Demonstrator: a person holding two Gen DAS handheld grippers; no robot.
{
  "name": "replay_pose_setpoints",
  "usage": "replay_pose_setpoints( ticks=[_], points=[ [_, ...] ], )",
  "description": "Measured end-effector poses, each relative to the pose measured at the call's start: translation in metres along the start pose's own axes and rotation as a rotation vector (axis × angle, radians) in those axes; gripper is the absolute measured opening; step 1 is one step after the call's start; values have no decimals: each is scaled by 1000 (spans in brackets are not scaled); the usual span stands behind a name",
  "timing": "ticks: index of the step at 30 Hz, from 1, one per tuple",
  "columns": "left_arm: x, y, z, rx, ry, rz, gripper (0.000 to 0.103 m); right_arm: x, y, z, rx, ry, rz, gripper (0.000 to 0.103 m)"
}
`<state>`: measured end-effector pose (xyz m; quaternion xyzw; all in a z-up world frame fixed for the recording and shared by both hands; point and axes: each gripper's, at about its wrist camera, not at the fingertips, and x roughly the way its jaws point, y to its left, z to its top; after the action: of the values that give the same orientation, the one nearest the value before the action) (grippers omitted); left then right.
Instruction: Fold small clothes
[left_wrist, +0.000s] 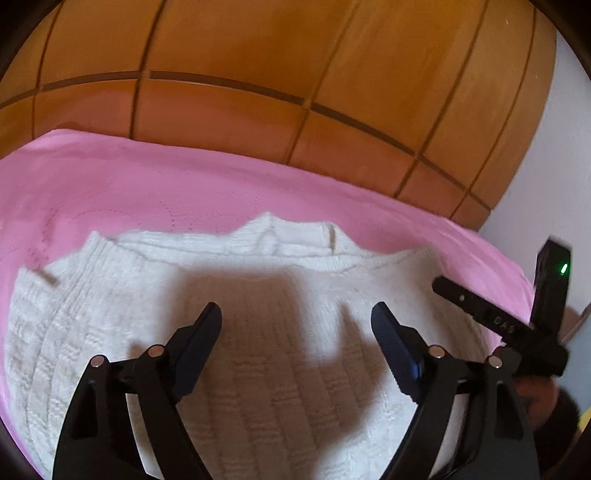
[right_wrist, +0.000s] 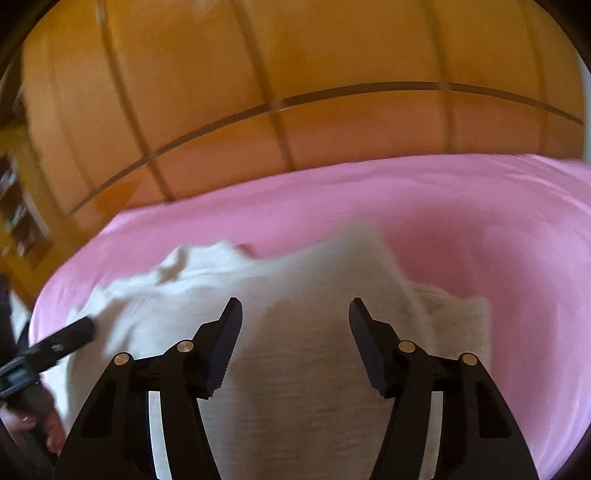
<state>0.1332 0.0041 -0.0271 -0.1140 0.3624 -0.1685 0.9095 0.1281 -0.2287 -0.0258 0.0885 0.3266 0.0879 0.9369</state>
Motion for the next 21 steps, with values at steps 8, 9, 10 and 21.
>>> replay_pose_setpoints(
  ticks=[8, 9, 10, 21],
  points=[
    [35, -6, 4, 80, 78, 54, 26, 31, 27, -6, -123, 111, -31, 5],
    [37, -5, 8, 69, 80, 44, 6, 31, 27, -2, -119, 99, -31, 5],
    [39, -4, 13, 65, 83, 44, 6, 31, 25, 0, -116, 89, -33, 3],
    [62, 6, 8, 68, 79, 59, 10, 44, -3, -8, -8, 63, 31, 0]
  ],
)
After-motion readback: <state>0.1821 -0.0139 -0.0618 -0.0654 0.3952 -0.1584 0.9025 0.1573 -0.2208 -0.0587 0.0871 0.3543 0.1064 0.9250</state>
